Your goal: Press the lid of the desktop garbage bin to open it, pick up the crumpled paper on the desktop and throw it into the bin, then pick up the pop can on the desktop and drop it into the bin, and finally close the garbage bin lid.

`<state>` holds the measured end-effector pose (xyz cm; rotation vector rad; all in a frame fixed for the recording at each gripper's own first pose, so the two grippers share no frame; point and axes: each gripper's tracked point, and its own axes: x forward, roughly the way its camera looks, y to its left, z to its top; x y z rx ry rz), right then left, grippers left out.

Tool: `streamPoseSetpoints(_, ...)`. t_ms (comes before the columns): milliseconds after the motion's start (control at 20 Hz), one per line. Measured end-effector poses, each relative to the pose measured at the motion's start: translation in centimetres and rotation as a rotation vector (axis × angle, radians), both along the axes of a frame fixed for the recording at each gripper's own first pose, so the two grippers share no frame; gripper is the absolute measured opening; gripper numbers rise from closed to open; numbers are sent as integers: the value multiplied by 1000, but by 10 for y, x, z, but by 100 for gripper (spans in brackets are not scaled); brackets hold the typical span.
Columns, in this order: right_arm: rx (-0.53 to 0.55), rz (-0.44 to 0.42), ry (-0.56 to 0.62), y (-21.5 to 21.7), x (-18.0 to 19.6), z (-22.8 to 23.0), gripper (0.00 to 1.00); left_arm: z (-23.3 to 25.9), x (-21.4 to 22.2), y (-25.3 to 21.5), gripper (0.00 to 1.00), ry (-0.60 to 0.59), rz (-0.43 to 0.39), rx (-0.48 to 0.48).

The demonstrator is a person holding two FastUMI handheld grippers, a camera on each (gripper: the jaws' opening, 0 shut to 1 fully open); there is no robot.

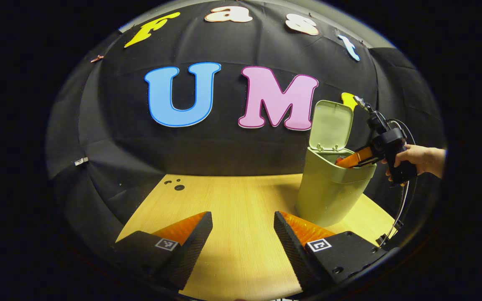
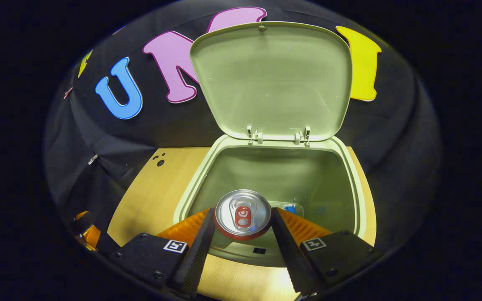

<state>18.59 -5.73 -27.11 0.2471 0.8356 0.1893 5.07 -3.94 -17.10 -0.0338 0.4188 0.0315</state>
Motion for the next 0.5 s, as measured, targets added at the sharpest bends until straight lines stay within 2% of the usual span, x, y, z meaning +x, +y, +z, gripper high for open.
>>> streamPoseSetpoints(150, 24, -35, -23, 2, 7, 4, 85, -2, 6, -6, 96, -5, -15, -17)
streamPoseSetpoints(350, 23, -40, -45, 4, 8, 9, 97, -9, 11, -6, 96, 6, -20, -27)
streamPoseSetpoints(500, 26, -44, -68, 5, 7, 17, 98, -11, 12, -3, 96, 9, -22, -19)
